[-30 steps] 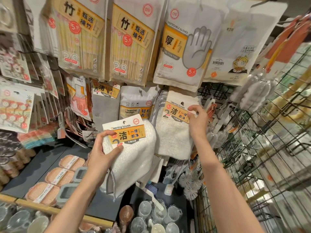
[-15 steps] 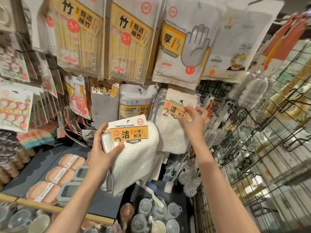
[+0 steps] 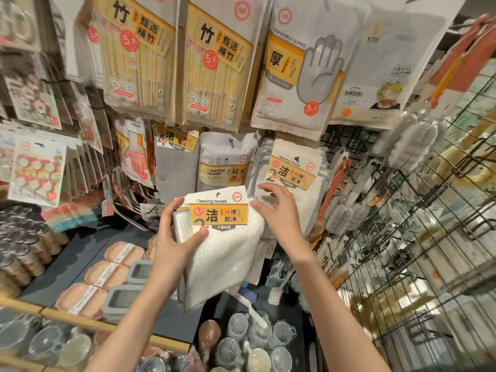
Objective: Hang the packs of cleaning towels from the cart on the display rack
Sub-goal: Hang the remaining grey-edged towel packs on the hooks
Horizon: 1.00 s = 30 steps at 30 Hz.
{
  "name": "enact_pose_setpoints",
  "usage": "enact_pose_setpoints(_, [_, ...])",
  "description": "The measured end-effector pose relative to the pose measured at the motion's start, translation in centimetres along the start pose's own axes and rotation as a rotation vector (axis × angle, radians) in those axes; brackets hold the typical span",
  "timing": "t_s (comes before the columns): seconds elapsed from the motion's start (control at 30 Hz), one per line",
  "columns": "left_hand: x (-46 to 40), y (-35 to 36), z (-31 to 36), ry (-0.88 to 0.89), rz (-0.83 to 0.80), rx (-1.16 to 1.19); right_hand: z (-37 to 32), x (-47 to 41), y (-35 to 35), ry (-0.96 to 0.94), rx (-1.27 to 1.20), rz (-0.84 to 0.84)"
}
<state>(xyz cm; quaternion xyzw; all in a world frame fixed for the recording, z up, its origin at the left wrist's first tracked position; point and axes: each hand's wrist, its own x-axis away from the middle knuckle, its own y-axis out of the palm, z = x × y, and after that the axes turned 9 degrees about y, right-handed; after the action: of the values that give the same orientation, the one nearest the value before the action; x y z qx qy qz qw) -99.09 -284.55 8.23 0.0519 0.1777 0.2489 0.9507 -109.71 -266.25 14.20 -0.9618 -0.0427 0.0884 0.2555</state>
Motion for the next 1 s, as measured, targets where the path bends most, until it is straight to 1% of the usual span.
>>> enact_pose_setpoints(0.07, [0.1, 0.0, -0.1, -0.005, 0.004, 0.011, -0.2, 0.2, 0.9, 0.014, -0.004, -0.056])
enact_pose_setpoints(0.17, [0.1, -0.1, 0.0, -0.004, 0.007, 0.016, -0.6, 0.5, 2.0, 0.02, -0.017, -0.094])
enact_pose_setpoints(0.4, [0.2, -0.2, -0.1, 0.002, 0.006, 0.009, -0.9, 1.3, 2.5, 0.047, -0.062, -0.088])
enact_pose_setpoints(0.63, [0.2, -0.1, -0.2, 0.0, 0.003, 0.008, -0.8, 1.4, 1.4, 0.067, -0.124, -0.126])
enact_pose_setpoints(0.77, [0.1, -0.2, 0.1, -0.018, -0.002, 0.103, -0.3, 1.5, 0.8, 0.082, -0.154, -0.108])
enact_pose_setpoints(0.87, [-0.3, -0.5, 0.1, -0.062, 0.011, 0.177, 0.1, 1.6, 0.1, 0.084, -0.203, -0.074])
enact_pose_setpoints(1.0, [-0.6, -0.6, -0.1, -0.077, -0.004, 0.193, 0.6, 1.3, -1.3, 0.102, -0.266, -0.02])
